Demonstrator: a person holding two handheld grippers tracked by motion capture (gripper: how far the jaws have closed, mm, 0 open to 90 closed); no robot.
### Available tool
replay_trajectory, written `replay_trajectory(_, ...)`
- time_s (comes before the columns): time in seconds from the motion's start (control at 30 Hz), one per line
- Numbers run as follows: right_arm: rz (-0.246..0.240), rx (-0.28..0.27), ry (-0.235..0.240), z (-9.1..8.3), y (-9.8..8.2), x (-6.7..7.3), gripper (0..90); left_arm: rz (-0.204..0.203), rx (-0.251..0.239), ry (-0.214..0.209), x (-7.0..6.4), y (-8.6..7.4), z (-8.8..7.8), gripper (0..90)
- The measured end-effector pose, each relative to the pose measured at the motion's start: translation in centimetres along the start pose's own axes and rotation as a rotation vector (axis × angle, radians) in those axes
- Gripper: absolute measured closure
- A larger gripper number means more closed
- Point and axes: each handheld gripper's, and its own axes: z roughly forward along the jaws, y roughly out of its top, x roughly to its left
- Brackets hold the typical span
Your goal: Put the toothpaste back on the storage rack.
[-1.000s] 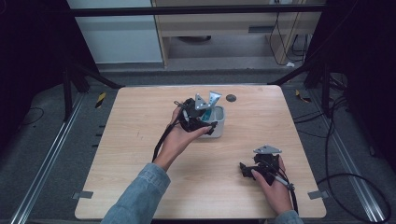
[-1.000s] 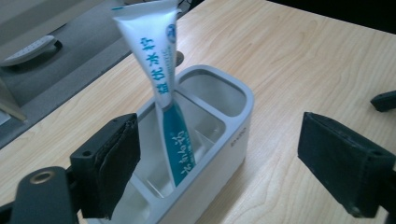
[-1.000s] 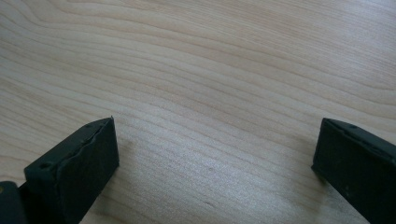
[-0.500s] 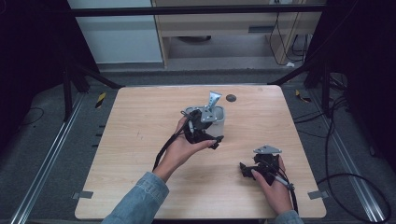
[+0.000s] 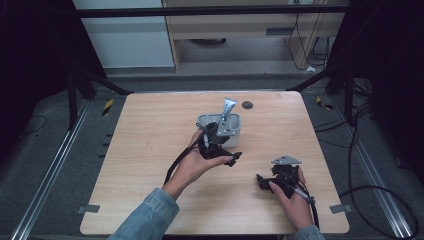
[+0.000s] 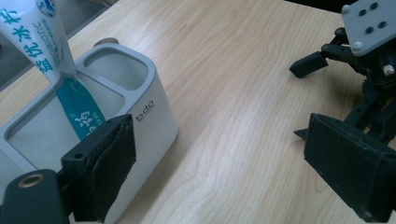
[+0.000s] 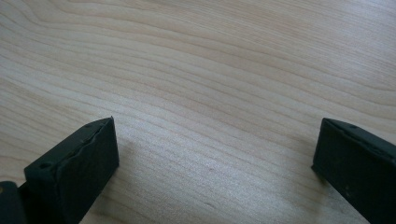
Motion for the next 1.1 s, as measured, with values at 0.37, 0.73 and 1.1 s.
replay_trajectory(0.37,-0.001,0.000,0.000,0.0,0.0,0.0,0.4,-0.002,-0.003,-0.004,-0.7,-1.8,-1.1,8.2)
replay_trajectory(0.73,-0.001,-0.001,0.000,0.0,0.0,0.0,0.3,-0.066,0.008,0.008,-0.2,-5.2,-1.6,8.3)
replay_trajectory(1.1,0.000,0.000,0.000,0.0,0.0,0.0,0.3,-0.130,0.040,0.051,1.4,-8.9,-2.9,8.0)
